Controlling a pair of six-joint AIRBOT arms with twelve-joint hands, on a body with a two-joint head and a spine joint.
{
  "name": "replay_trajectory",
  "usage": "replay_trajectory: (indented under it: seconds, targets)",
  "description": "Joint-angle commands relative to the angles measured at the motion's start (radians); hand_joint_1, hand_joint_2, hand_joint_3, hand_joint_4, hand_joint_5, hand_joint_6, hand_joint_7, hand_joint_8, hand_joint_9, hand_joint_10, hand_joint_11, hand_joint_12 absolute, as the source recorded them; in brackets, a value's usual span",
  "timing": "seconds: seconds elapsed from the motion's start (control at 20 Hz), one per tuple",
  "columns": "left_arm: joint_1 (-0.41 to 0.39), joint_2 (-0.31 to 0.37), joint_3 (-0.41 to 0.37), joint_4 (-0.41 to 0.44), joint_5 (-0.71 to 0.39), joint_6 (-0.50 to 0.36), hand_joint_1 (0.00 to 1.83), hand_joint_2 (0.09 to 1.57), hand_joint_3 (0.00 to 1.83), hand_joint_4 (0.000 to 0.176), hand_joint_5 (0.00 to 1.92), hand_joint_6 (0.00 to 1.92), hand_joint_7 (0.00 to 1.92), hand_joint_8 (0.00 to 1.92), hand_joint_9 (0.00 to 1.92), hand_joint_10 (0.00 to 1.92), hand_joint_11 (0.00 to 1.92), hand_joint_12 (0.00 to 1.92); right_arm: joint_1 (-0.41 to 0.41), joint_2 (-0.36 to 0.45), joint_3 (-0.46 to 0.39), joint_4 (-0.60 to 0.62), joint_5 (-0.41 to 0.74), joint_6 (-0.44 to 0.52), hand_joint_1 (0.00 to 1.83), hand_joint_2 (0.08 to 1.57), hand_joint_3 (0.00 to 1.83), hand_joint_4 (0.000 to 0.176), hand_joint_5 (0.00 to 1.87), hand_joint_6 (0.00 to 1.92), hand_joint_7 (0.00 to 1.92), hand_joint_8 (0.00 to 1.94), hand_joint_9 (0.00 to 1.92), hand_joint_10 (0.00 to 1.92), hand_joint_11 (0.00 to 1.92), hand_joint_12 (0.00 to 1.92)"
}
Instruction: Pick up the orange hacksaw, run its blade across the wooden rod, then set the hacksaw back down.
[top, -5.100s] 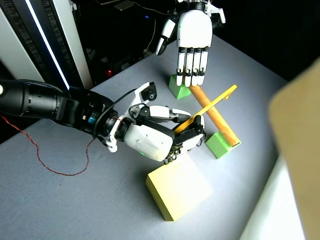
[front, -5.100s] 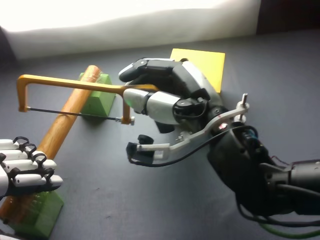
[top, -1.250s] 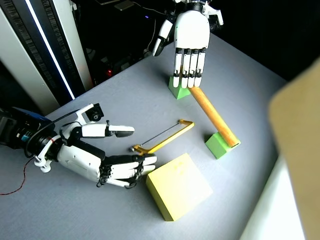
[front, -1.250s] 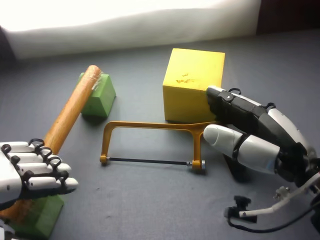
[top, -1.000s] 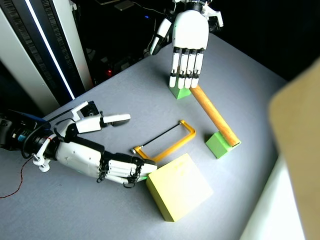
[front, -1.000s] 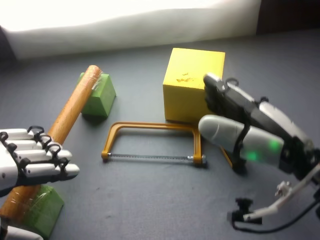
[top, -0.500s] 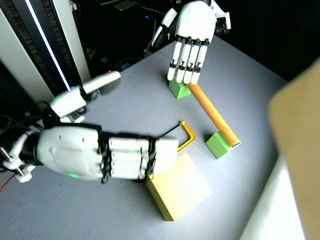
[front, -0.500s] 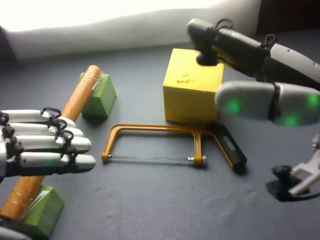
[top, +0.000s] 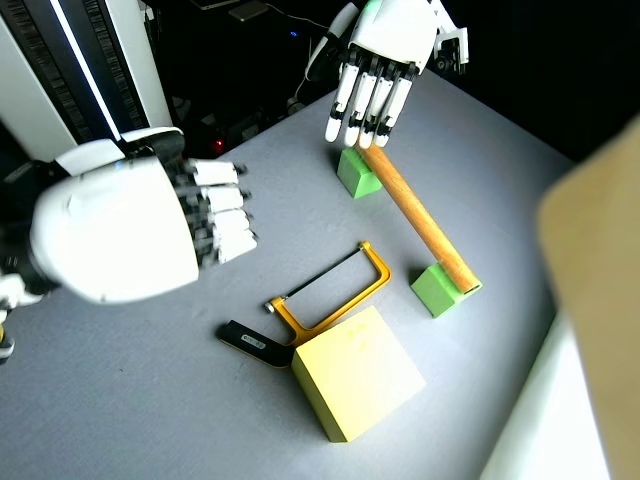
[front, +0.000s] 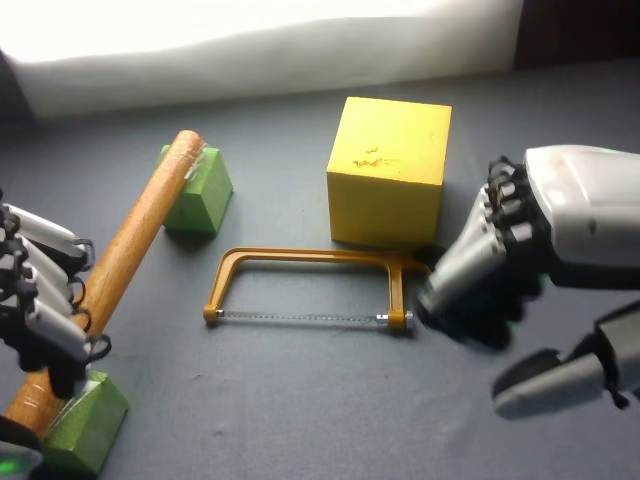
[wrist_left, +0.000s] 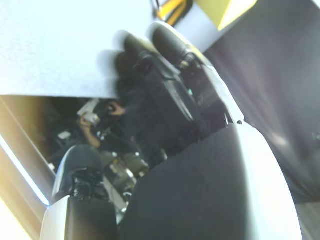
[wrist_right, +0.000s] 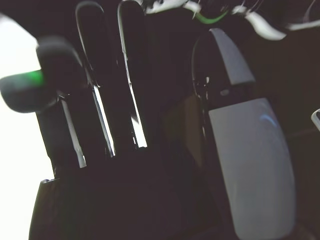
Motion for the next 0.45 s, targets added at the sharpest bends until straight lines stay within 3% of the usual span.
replay_trajectory:
  seconds: [0.0,0.1,0.2,0.35,0.4]
  targets:
    - [-0.008,-0.004,0.009,-0.063,-0.095,0.002,0.42,1.26,0.00,0.002,0.86,1.85,0.96,1.87,0.99,1.89,1.02,1.90,0.025,-0.007,0.019,0.021,0.136,-0.002,0.34,1.31,0.02,0.000,1.13,1.92,1.33,1.94,1.50,1.92,1.68,1.92]
    - [-0.008,-0.005,0.015,-0.063,-0.106,0.002,0.42,1.31,0.01,0.029,1.12,1.92,1.22,1.92,1.25,1.92,1.29,1.92,0.063,-0.016,0.042,-0.059,0.182,-0.050,0.23,1.43,0.02,0.000,1.19,1.92,1.37,1.94,1.52,1.92,1.71,1.92]
    - [-0.007,-0.006,0.019,-0.063,-0.115,0.003,0.39,1.37,0.02,0.023,1.22,1.92,1.35,1.92,1.37,1.92,1.43,1.92,0.090,-0.020,0.051,-0.101,0.202,-0.076,0.17,1.50,0.01,0.000,1.19,1.92,1.38,1.94,1.52,1.92,1.69,1.92]
    - [-0.011,-0.005,0.023,-0.063,-0.132,0.005,0.37,1.40,0.00,0.000,1.23,1.92,1.37,1.92,1.39,1.92,1.45,1.92,0.098,-0.026,0.049,-0.102,0.235,-0.152,0.16,1.52,0.00,0.000,1.18,1.92,1.37,1.94,1.50,1.92,1.67,1.92]
    - [-0.012,-0.005,0.023,-0.063,-0.135,0.005,0.37,1.39,0.00,0.000,1.22,1.92,1.36,1.92,1.36,1.92,1.42,1.92,0.103,-0.026,0.048,-0.102,0.241,-0.177,0.20,1.51,0.00,0.000,1.17,1.92,1.36,1.94,1.49,1.92,1.66,1.92]
